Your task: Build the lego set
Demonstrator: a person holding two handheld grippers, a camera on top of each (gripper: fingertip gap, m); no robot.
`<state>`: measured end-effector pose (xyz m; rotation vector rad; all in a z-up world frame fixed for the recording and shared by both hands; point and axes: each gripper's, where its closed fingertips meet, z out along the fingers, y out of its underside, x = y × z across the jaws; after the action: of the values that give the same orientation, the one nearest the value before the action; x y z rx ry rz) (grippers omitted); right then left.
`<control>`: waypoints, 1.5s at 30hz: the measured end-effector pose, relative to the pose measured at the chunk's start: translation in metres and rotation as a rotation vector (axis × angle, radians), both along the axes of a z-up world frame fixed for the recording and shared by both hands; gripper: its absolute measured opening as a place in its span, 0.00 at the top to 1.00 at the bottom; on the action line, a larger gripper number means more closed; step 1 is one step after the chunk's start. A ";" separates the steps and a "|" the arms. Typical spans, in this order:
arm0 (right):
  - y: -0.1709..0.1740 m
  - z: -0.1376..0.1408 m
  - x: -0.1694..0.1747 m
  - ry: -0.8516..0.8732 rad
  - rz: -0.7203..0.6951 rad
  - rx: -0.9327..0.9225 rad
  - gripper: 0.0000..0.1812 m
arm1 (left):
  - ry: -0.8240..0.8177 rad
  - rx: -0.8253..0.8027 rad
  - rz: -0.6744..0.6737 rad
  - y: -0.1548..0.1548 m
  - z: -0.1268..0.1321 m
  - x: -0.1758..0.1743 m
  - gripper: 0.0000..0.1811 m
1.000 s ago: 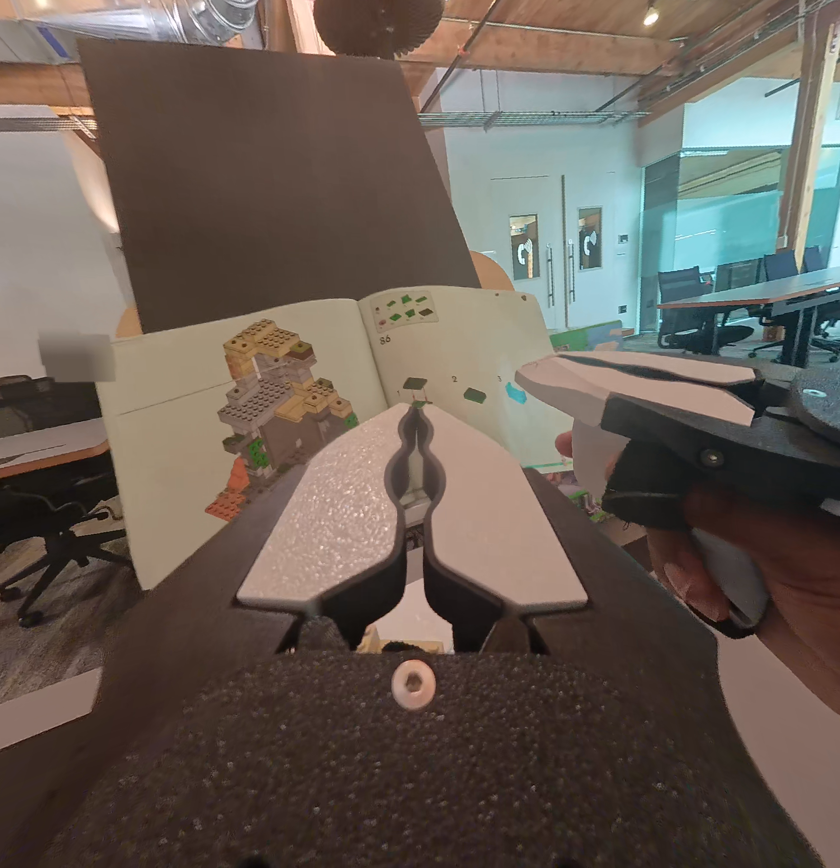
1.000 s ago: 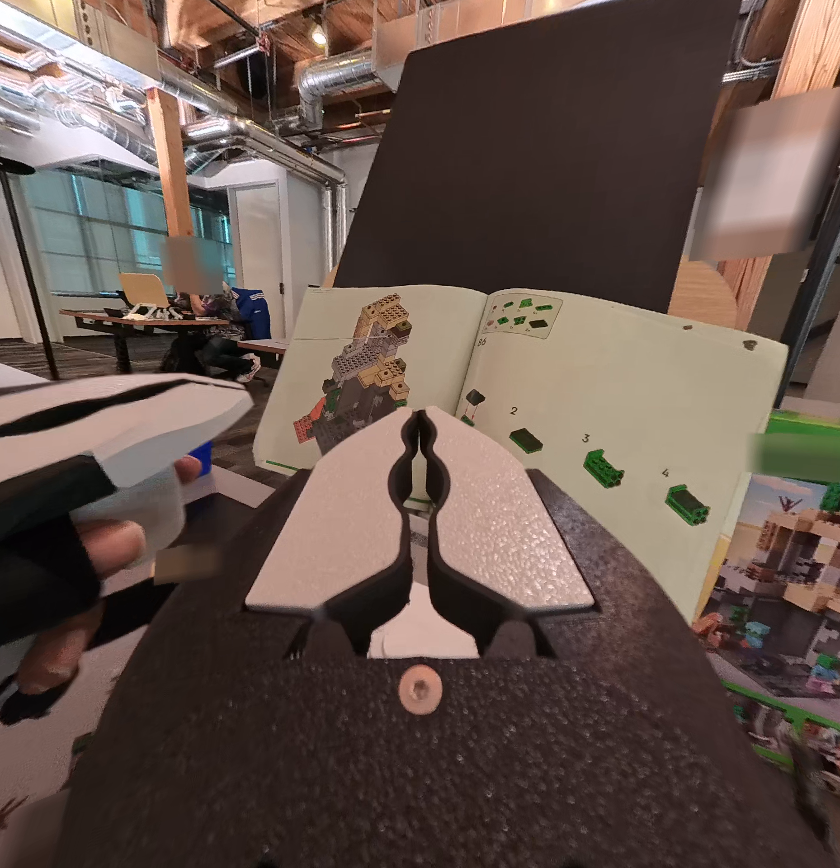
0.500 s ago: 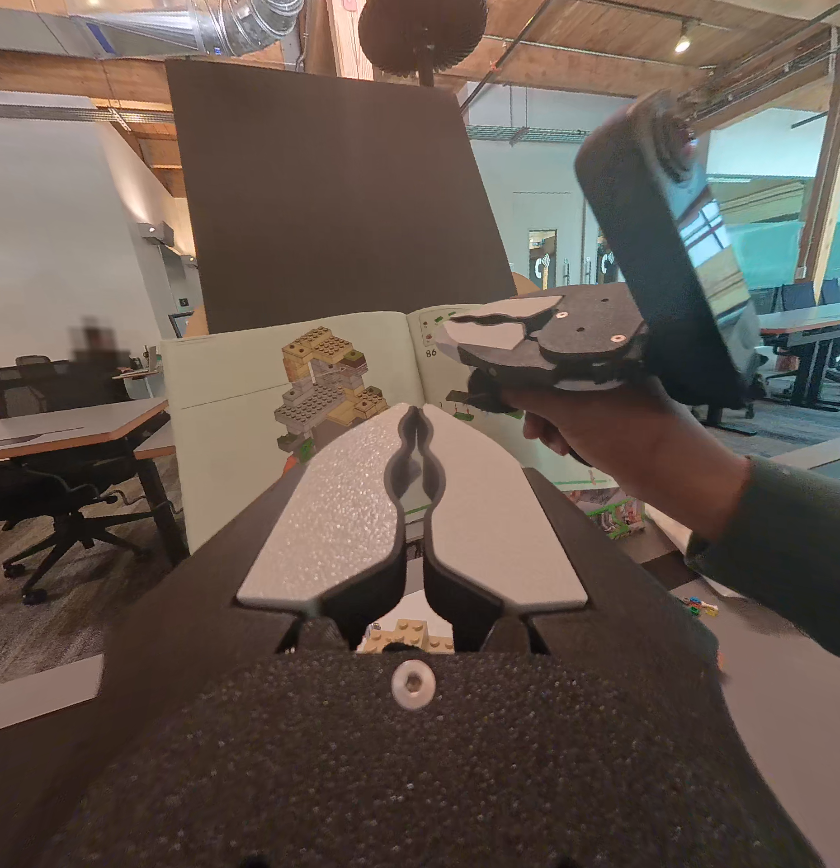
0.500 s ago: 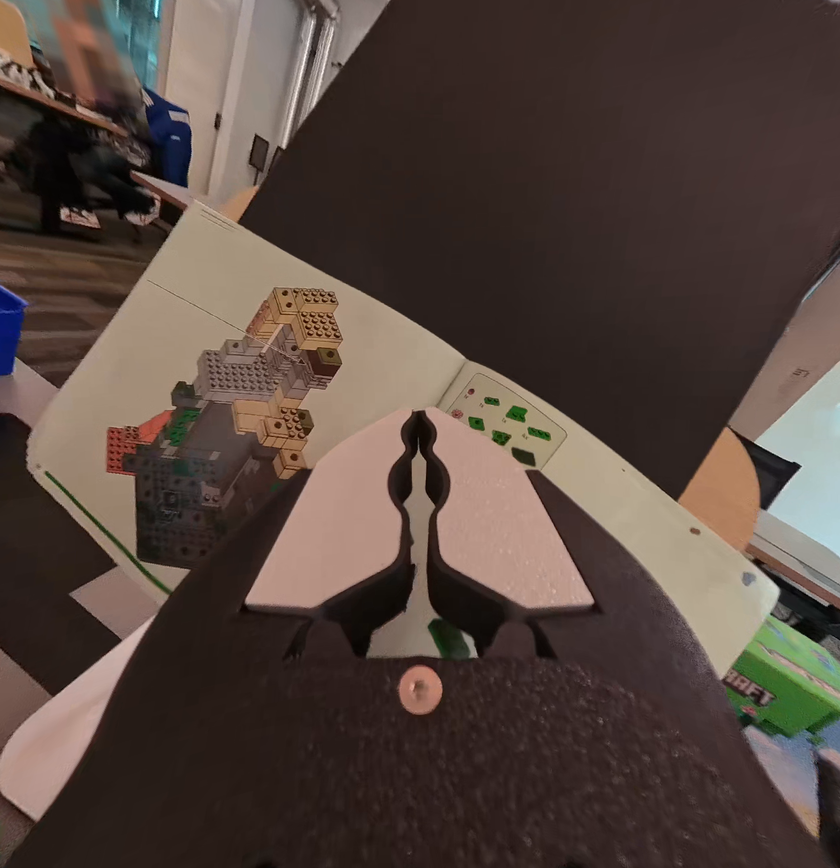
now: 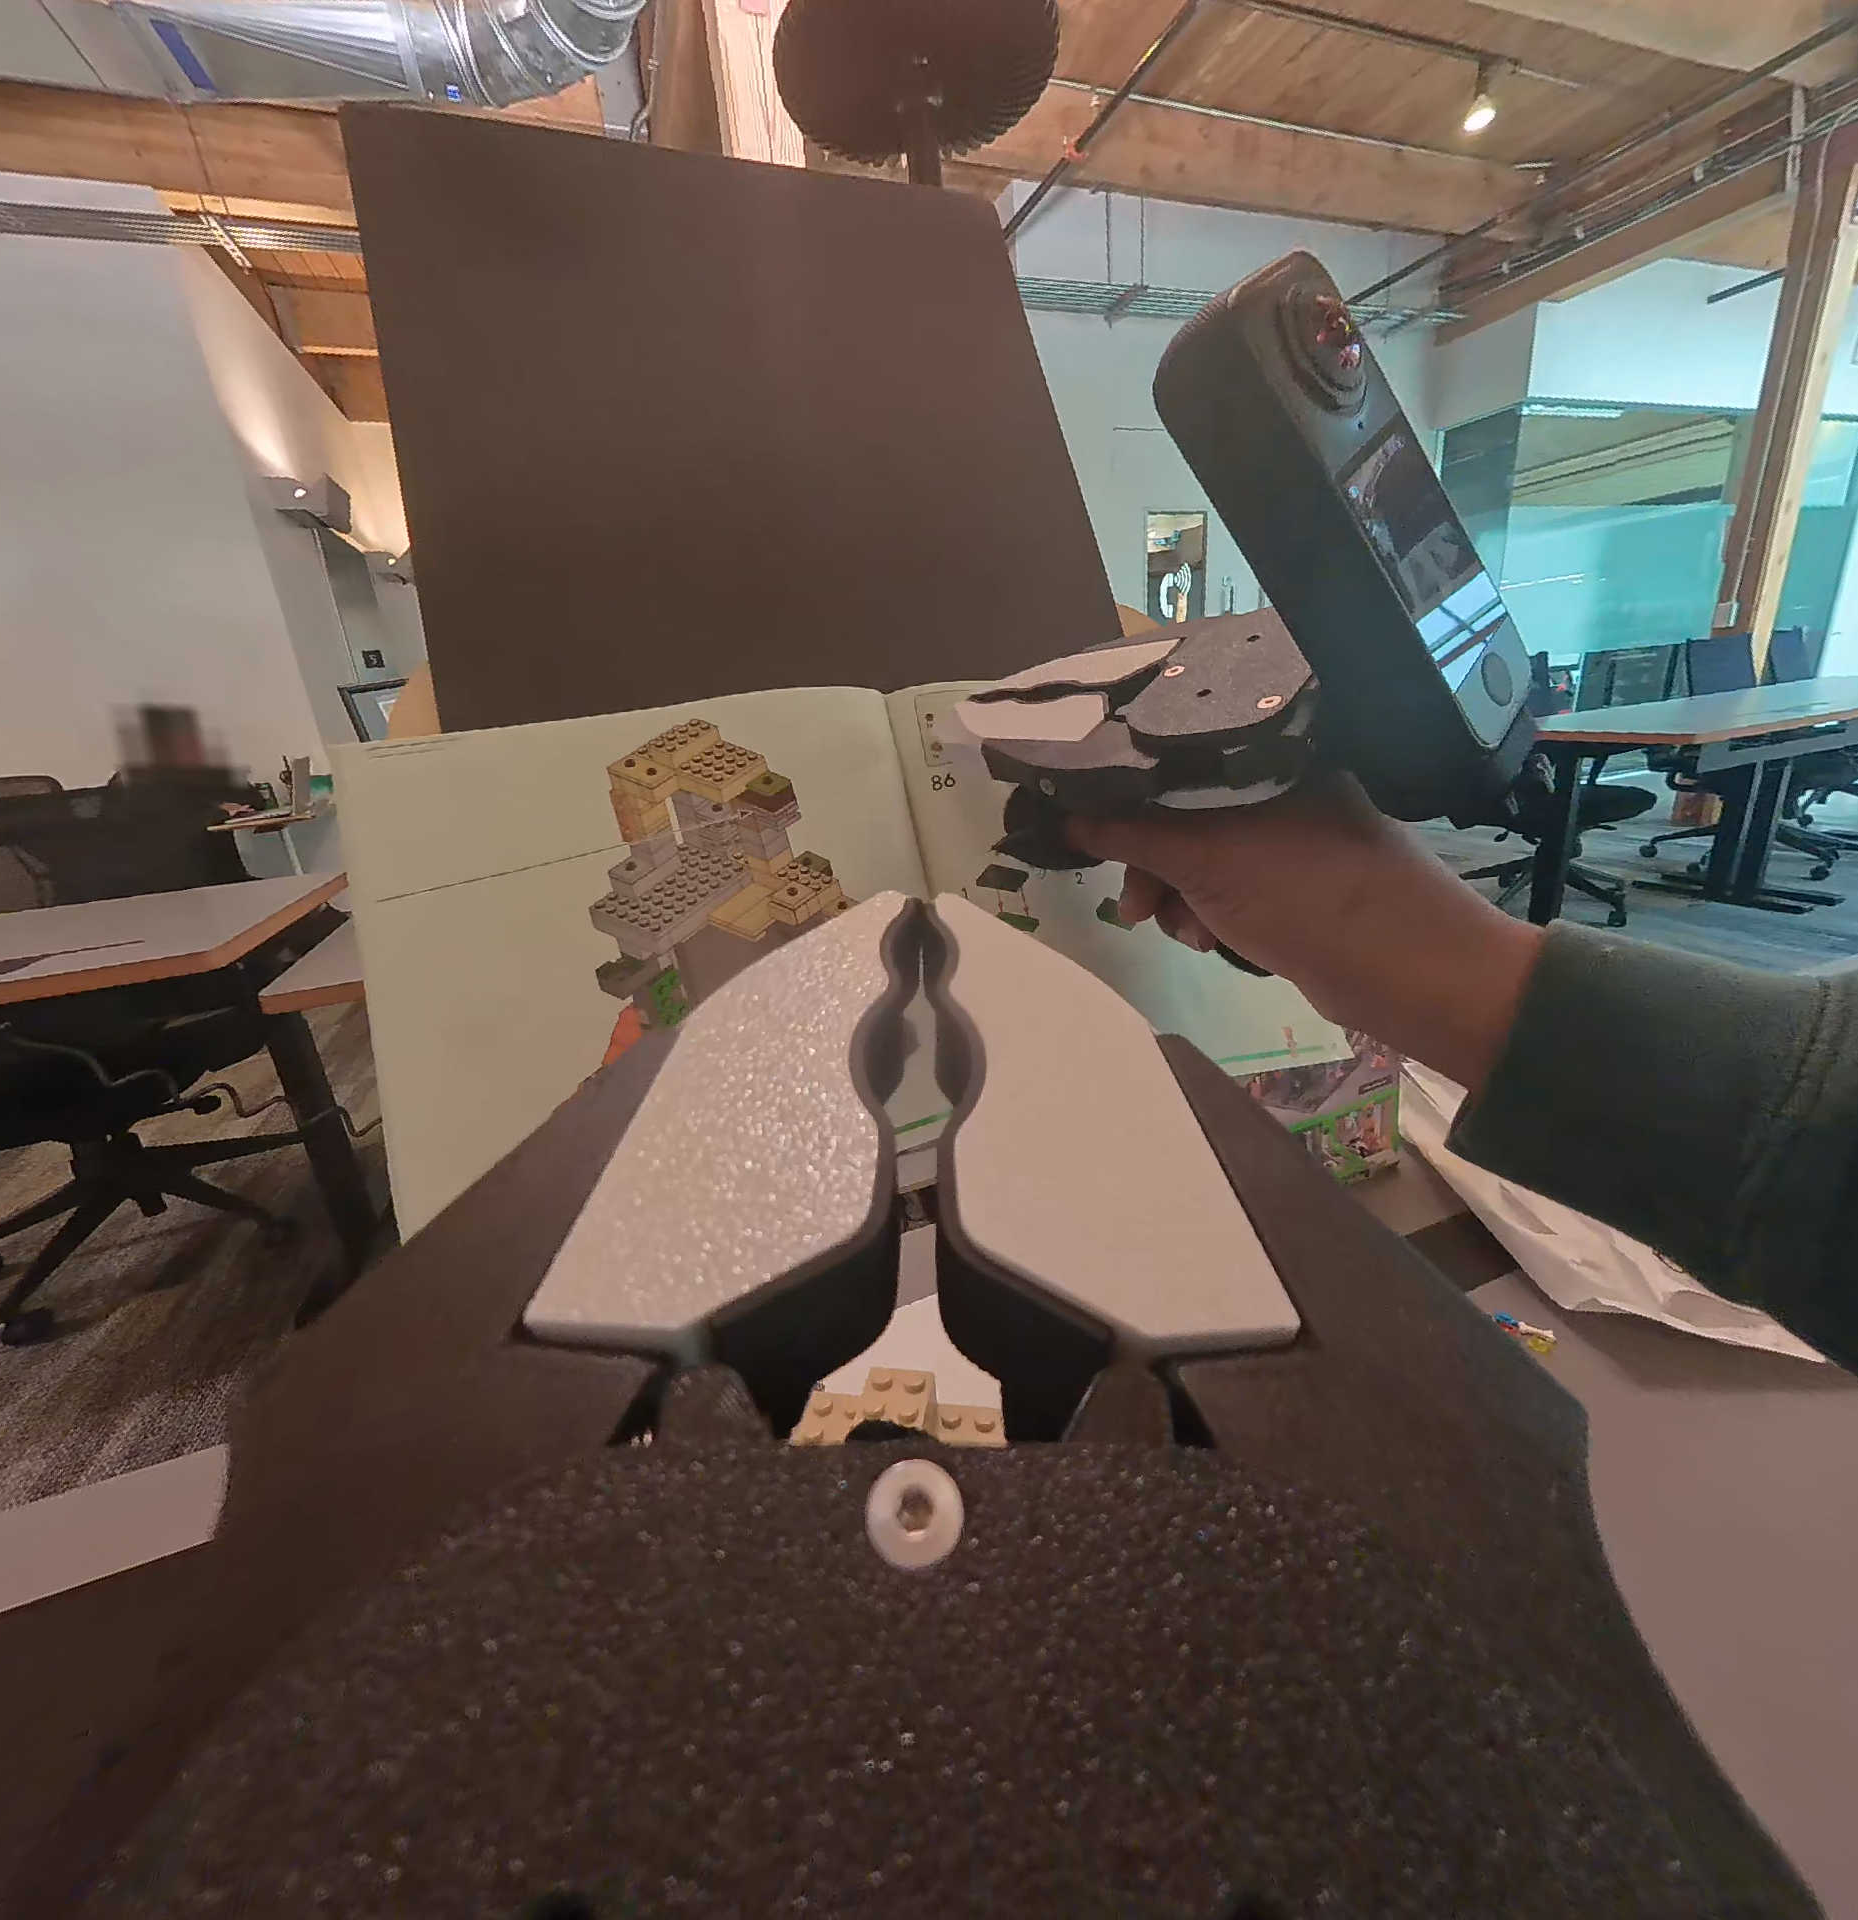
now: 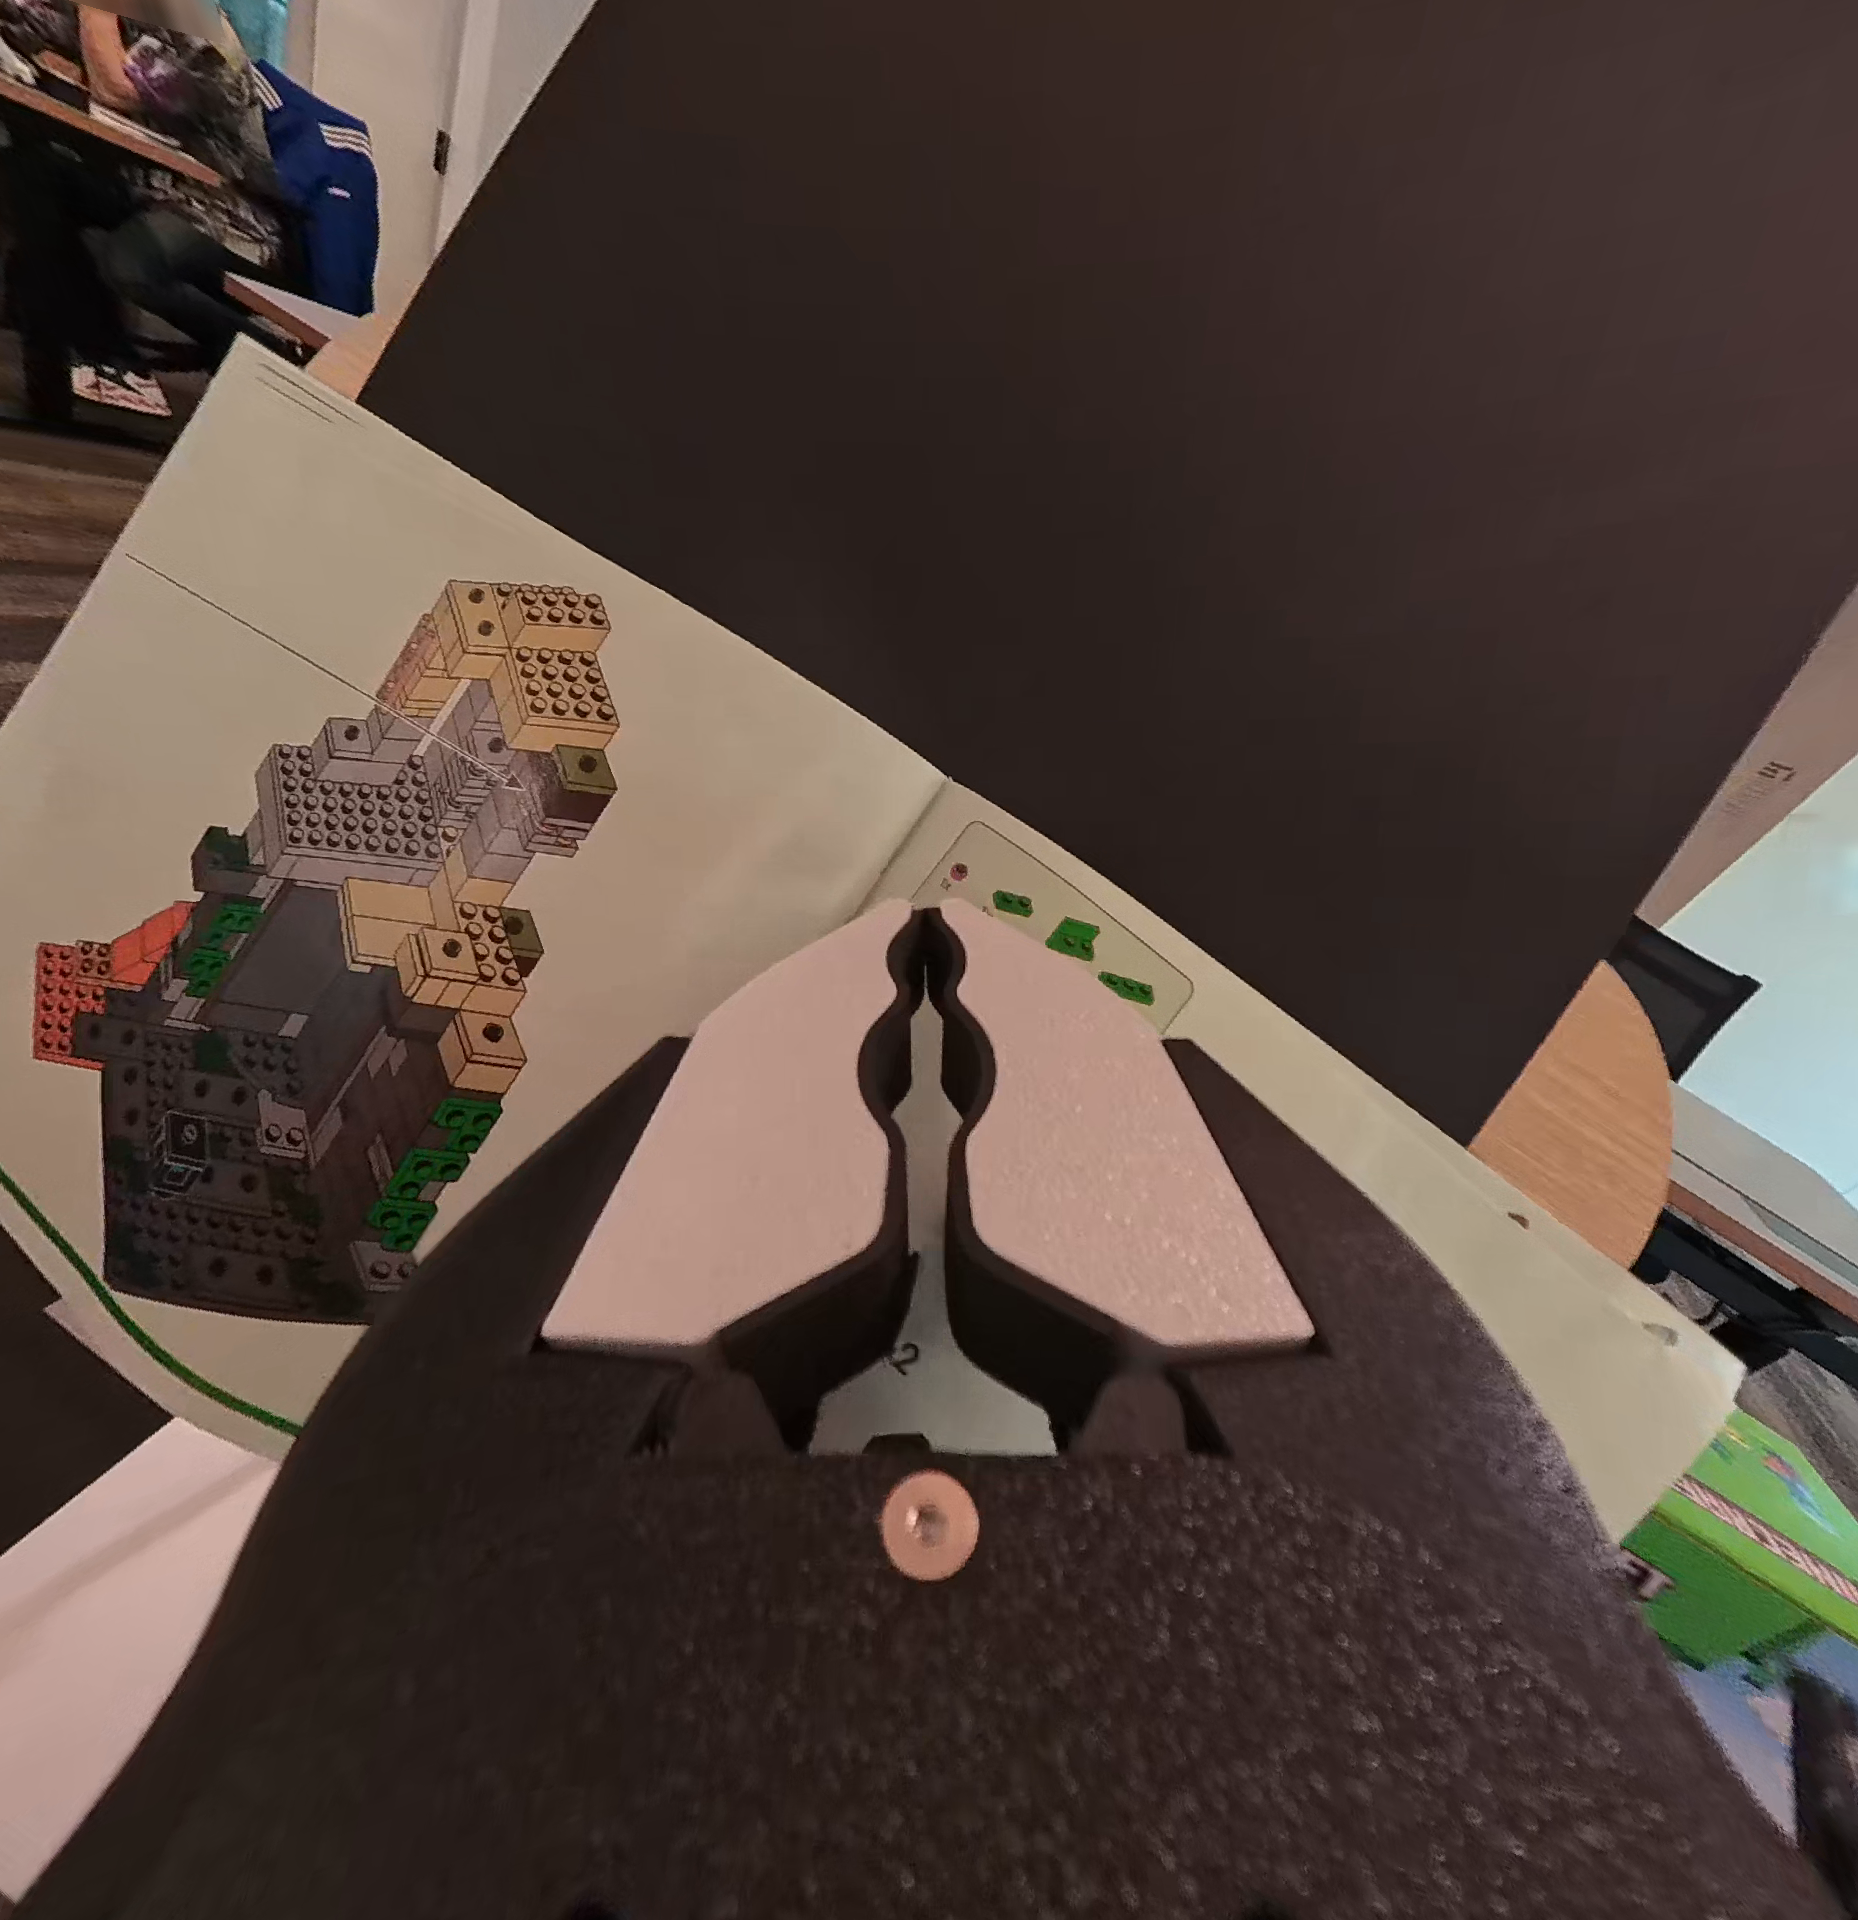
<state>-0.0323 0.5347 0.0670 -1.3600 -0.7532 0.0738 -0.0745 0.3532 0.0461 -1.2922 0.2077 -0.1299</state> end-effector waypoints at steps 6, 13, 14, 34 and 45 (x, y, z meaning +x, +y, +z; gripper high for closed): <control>-0.001 -0.005 0.006 -0.041 0.004 0.039 1.00 | 0.002 -0.002 -0.003 0.001 -0.001 0.001 1.00; -0.007 -0.010 0.008 -0.047 0.018 0.066 1.00 | 0.001 -0.004 -0.004 0.001 -0.002 0.002 1.00; -0.008 -0.011 0.009 -0.042 0.020 0.063 1.00 | 0.000 -0.008 -0.006 0.001 -0.002 0.002 1.00; -0.007 -0.013 0.000 -0.089 0.020 0.064 1.00 | -0.005 -0.019 -0.017 0.000 -0.003 0.002 1.00; -0.002 -0.006 0.015 -0.032 0.025 0.025 1.00 | 0.000 -0.026 -0.026 0.001 -0.005 0.006 1.00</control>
<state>-0.0172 0.5328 0.0612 -1.3306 -0.7951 0.0622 -0.0685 0.3542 0.0415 -1.3153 0.2240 -0.1555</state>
